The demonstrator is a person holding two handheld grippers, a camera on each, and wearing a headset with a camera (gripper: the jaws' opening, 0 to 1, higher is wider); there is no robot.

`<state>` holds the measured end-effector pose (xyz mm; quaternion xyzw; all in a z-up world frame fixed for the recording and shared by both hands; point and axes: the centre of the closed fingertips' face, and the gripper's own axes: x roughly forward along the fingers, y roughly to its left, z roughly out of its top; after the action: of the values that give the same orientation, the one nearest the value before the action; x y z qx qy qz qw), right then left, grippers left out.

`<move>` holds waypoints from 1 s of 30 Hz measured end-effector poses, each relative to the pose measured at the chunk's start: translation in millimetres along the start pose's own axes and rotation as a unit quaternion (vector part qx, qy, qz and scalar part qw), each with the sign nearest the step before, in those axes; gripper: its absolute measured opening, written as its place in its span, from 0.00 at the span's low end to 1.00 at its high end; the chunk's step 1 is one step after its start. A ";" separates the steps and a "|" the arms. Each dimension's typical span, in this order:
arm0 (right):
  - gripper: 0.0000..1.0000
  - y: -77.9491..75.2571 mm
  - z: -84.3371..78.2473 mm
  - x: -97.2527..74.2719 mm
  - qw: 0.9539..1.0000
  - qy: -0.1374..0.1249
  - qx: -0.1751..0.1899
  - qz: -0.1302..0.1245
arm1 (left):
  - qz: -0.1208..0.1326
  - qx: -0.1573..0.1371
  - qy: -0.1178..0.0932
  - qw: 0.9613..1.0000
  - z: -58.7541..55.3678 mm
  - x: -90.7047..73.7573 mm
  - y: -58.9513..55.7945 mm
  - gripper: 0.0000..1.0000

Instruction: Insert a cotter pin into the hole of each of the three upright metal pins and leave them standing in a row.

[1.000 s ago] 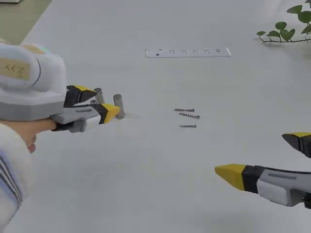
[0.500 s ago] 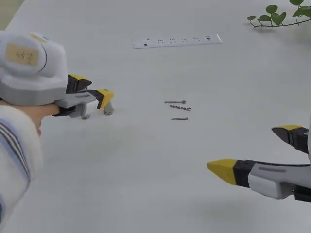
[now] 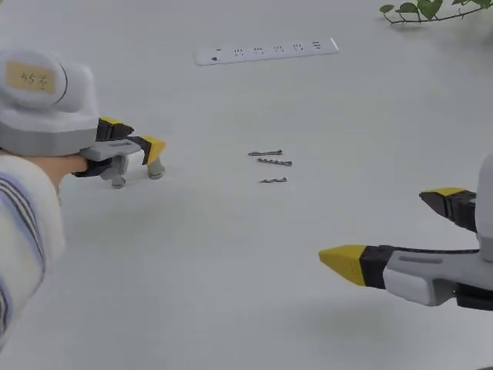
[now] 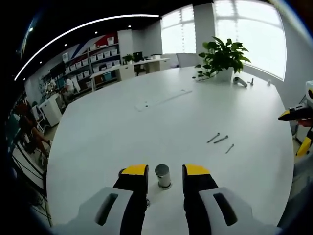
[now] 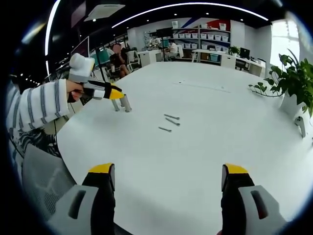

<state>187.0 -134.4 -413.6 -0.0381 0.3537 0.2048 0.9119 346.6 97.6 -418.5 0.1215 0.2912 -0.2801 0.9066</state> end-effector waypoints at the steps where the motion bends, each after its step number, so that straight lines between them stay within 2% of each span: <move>1: 0.89 -0.8 0.2 0.1 1.000 -0.001 0.001 0.000 | -0.001 -0.001 0.001 1.000 -1.0 1.7 0.6 0.24; 4: 0.89 -1.7 0.2 0.5 1.000 -0.002 0.005 0.001 | -0.004 -0.002 0.004 1.000 -3.6 5.7 0.3 0.22; 6: 0.88 -1.8 0.0 0.7 1.000 -0.002 0.008 0.002 | -0.006 0.000 0.017 1.000 -9.2 10.2 -0.4 0.22; 12: 0.88 -1.7 -1.4 0.9 1.000 0.000 0.010 0.007 | -0.007 0.003 0.031 0.999 -15.9 18.7 -2.0 0.21; 14: 0.88 -2.3 -2.1 0.9 1.000 0.000 0.013 0.008 | -0.010 0.012 0.046 0.999 -20.8 21.6 -3.1 0.21; 19: 0.88 -4.2 -2.8 0.2 1.000 0.001 0.014 0.007 | -0.007 0.013 0.046 0.999 -22.0 26.2 -2.7 0.18; 22: 0.88 -4.6 -3.9 -0.2 1.000 0.003 0.013 0.008 | -0.004 0.013 0.050 0.999 -23.8 29.9 0.5 0.16; 27: 0.87 -3.3 -7.2 -0.1 1.000 0.009 0.013 0.012 | 0.003 0.008 0.045 0.999 -22.7 31.9 4.8 0.13; 30: 0.87 -3.3 -7.9 -0.1 1.000 0.010 0.016 0.011 | 0.001 -0.010 0.035 0.999 -22.0 33.1 5.9 0.11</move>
<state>183.3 -139.2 -419.7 -0.0218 0.3660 0.2090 0.9066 362.2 96.4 -455.5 0.1225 0.3251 -0.2721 0.8974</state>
